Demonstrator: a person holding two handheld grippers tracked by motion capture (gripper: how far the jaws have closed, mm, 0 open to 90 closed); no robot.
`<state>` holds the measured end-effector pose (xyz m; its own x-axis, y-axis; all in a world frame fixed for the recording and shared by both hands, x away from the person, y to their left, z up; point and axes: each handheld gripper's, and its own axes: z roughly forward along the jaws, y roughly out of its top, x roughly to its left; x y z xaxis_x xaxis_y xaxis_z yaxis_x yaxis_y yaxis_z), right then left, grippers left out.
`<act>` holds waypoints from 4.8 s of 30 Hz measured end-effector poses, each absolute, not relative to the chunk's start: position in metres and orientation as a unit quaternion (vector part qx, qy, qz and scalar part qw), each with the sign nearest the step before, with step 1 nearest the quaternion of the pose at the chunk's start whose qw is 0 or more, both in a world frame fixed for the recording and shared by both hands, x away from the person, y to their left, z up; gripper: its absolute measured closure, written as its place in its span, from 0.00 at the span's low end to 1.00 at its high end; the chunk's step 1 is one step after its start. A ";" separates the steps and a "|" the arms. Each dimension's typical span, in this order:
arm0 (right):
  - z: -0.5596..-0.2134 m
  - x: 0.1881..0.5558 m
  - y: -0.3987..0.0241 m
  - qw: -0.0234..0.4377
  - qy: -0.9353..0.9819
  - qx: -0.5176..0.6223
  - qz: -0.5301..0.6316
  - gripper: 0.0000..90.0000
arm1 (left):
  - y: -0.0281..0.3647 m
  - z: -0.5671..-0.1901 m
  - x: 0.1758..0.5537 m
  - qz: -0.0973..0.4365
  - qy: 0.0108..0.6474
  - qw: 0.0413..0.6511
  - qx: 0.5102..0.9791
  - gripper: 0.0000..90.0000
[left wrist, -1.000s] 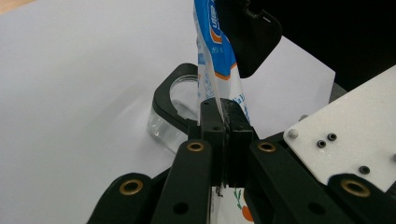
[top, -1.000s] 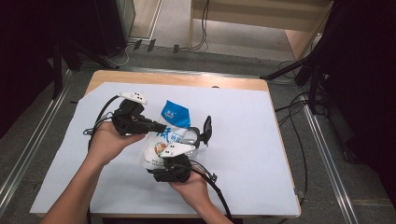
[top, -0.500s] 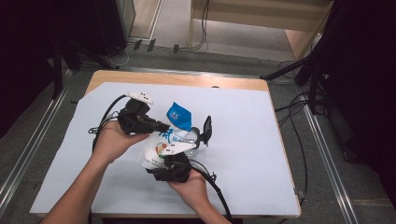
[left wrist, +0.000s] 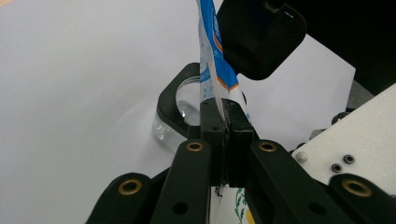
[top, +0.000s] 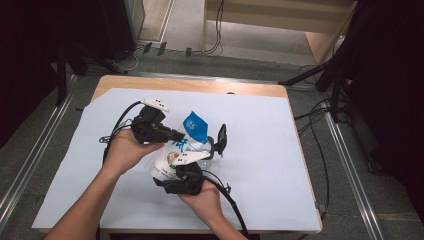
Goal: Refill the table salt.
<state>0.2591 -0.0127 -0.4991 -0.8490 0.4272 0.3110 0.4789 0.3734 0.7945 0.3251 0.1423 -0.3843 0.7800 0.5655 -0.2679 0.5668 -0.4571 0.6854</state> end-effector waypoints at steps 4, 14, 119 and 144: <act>-0.500 0.261 -0.015 0.033 -0.824 -0.280 -0.491 0.63 | 0.142 -0.386 0.325 -0.006 0.330 0.402 0.854 0.99; -0.500 0.259 -0.017 0.037 -0.823 -0.279 -0.494 0.65 | 0.147 -0.389 0.323 -0.023 0.334 0.411 0.848 0.96; -0.494 0.264 -0.027 0.138 -0.760 -0.290 -0.565 0.72 | 0.133 -0.379 0.324 -0.032 0.352 0.383 0.853 0.95; -0.491 0.265 -0.025 0.116 -0.773 -0.295 -0.549 0.73 | 0.127 -0.379 0.326 -0.007 0.361 0.373 0.854 1.00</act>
<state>0.2650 -0.0250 -0.4913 -0.7987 0.3300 0.5031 0.5838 0.2225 0.7808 0.3257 0.1265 -0.3794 0.7387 0.6126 -0.2813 0.6228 -0.4604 0.6326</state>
